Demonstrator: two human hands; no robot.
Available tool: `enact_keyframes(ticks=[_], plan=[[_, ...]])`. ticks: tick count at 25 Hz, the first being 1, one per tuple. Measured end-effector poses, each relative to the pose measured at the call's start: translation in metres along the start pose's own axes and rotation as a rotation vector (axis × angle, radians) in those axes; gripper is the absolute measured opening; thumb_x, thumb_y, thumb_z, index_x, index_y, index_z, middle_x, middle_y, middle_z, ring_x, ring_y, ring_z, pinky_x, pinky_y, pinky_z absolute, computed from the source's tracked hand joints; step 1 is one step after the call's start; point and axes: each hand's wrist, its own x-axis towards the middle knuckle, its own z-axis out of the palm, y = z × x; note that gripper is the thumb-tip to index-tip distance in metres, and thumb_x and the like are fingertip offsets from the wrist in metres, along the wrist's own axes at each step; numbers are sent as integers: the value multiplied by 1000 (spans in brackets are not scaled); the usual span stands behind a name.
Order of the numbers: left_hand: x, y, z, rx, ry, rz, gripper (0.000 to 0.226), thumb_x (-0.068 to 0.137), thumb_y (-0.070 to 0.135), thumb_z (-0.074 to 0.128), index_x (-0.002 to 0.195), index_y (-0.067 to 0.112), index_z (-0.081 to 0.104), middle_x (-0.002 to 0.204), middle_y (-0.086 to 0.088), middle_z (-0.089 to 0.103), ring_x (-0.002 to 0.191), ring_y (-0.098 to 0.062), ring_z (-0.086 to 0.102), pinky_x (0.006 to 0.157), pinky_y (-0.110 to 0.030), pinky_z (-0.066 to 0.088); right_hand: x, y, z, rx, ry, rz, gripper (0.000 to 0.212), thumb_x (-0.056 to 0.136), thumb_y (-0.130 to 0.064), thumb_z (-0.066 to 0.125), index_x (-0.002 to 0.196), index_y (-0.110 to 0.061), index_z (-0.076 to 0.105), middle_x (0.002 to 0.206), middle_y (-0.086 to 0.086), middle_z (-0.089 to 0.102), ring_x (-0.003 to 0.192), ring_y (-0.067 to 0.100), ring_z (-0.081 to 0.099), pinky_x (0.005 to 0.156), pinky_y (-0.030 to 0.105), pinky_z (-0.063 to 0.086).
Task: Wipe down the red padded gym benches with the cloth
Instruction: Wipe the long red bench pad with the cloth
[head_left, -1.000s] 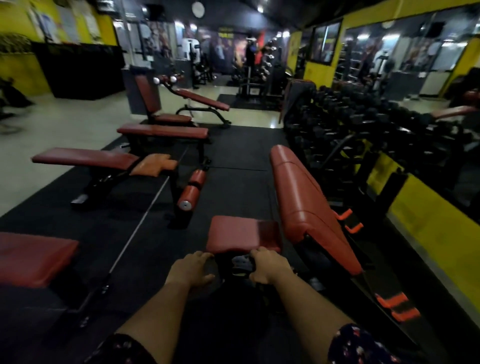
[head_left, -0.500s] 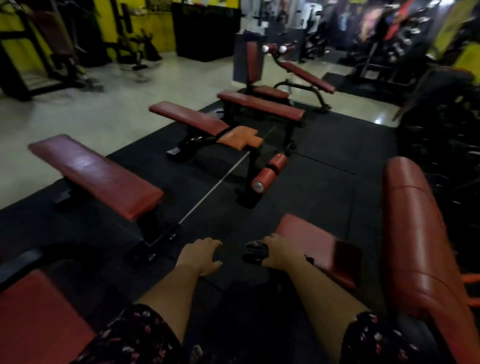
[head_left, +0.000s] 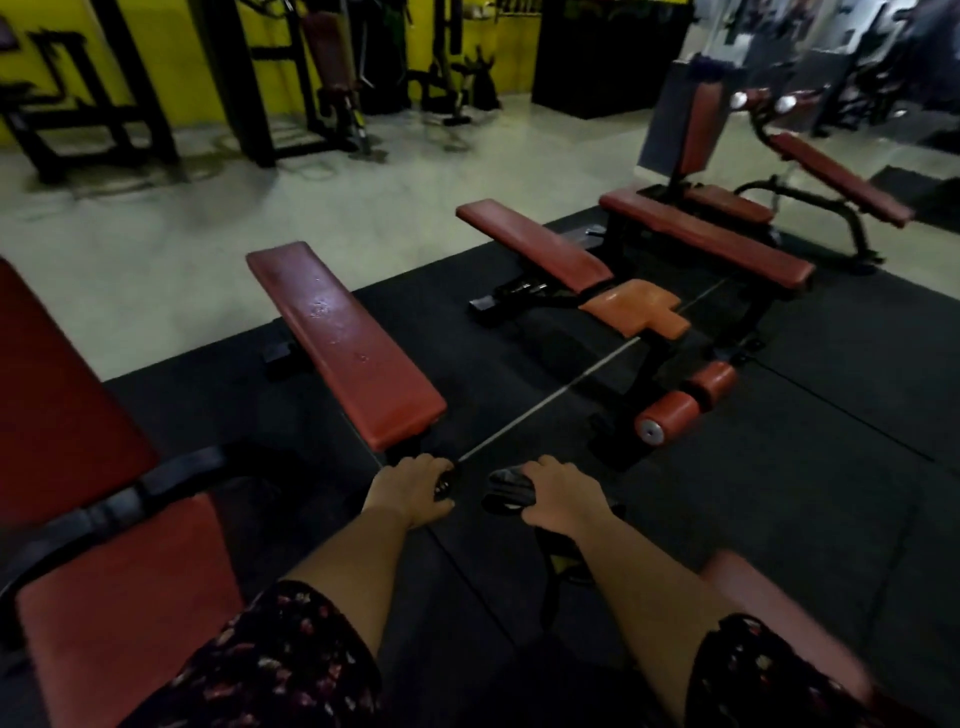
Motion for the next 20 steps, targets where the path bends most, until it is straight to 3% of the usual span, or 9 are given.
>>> enact_keyframes(ticks=[12, 20], plan=[[53, -93, -61, -76, 74, -427, 64, 90, 51, 57, 147, 31, 35, 144, 1, 44, 128, -23, 46, 99, -42, 46, 186, -61, -82, -229, 46, -397, 49, 87, -34, 64, 131, -18, 47, 127, 6, 47, 116, 33, 49, 88, 45, 46], [80, -105, -67, -120, 93, -610, 65, 91, 53, 55, 149, 32, 35, 147, 4, 42, 131, -20, 44, 99, -41, 45, 268, -66, -101, -306, 50, -472, 46, 91, -29, 61, 133, -20, 46, 131, 5, 46, 117, 32, 47, 90, 44, 45]])
